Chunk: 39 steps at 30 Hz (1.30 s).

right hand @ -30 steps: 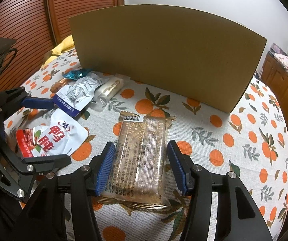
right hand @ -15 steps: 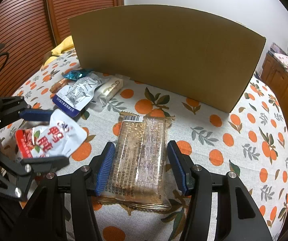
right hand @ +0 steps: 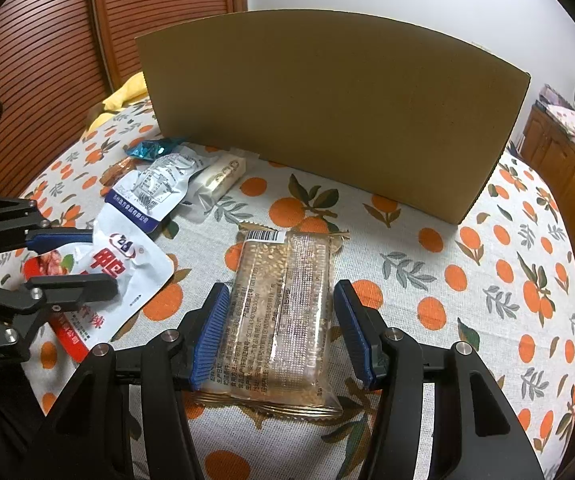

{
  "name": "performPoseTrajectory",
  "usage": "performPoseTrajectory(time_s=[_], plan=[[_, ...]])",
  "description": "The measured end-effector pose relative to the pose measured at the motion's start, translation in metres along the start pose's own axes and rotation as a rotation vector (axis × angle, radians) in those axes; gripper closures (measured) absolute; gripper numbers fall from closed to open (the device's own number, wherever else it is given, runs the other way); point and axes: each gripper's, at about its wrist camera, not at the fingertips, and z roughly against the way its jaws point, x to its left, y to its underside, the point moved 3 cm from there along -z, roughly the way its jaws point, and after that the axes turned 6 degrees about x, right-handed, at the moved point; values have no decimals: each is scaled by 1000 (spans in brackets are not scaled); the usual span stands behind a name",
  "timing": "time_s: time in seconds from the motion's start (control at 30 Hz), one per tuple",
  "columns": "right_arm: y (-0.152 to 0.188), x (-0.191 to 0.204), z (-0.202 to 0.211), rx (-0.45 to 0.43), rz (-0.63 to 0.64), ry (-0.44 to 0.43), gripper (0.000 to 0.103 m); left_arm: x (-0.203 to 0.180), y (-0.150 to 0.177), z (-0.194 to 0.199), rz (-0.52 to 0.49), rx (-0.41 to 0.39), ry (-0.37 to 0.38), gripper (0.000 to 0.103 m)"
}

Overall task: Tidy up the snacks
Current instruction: 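Close the left tool on the red-white duck-neck pouch, then carry both held packs up and over the cardboard box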

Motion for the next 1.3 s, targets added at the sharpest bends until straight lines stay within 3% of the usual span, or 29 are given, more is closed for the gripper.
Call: performPoseTrajectory(time_s=[0.33,0.4,0.57,1.3], plan=[[0,0,0,-1,-3,-1,48,-7,-2,12,-16,-39,-3,81],[0,0,2,-2,-6,5,55,-5,-3,14,-9,-49,0,81],[2,-2,6,-17,-16,-8,59,-1,-5,22,2,-72,-1,81],[-8,-11,57,-156,-61,4,60,25,-46,59,32,-195,-17,80]])
